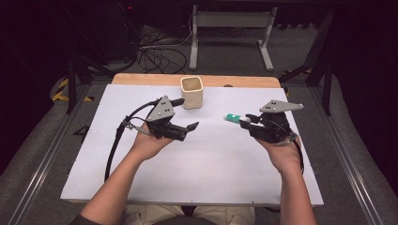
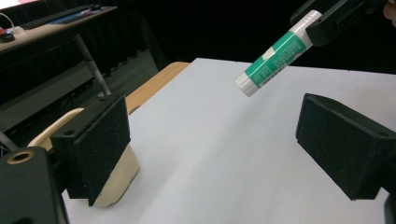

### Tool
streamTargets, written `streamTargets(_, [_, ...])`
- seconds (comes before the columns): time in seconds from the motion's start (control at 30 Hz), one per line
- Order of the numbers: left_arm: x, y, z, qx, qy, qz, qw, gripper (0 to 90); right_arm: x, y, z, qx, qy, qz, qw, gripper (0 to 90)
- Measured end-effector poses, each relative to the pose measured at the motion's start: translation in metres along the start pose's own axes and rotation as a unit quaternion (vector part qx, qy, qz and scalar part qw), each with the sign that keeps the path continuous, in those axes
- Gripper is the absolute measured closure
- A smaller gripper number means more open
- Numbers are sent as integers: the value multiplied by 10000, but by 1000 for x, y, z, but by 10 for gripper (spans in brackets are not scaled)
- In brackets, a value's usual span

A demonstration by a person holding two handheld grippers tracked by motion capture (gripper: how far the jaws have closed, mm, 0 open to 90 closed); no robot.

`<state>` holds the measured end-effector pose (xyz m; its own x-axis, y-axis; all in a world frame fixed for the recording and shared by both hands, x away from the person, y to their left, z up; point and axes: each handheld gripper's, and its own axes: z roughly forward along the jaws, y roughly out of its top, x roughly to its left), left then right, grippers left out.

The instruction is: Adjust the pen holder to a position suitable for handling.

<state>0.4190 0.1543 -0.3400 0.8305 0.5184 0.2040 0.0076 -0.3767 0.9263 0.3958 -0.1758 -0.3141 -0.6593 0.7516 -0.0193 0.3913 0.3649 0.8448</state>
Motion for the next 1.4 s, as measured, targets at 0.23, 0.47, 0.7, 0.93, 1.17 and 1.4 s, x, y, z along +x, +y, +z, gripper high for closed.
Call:
streamTargets(0.23, [-8, 5, 14, 118, 5, 158, 9998, 92, -2, 6, 4, 80, 71, 116, 9999, 657])
streamTargets(0.47, [-17, 11, 29, 252, -102, 342, 9990, 94, -4, 11, 7, 184, 120, 170, 9996, 657])
streamTargets(0.7, [-23, 15, 48, 417, -140, 635, 9970, 107, -5, 17, 12, 332, 197, 314, 9988, 657])
streamTargets(0.93, [-28, 15, 60, 458, -160, 830, 9954, 135, -6, 22, 16, 458, 254, 410, 9978, 657])
streamTargets(1.17, [-30, 16, 70, 446, -105, 1054, 9934, 175, -4, 28, 20, 559, 335, 432, 9969, 657])
streamTargets(1.4, [-34, 19, 79, 463, -147, 1210, 9915, 191, -1, 32, 24, 628, 406, 426, 9963, 657])
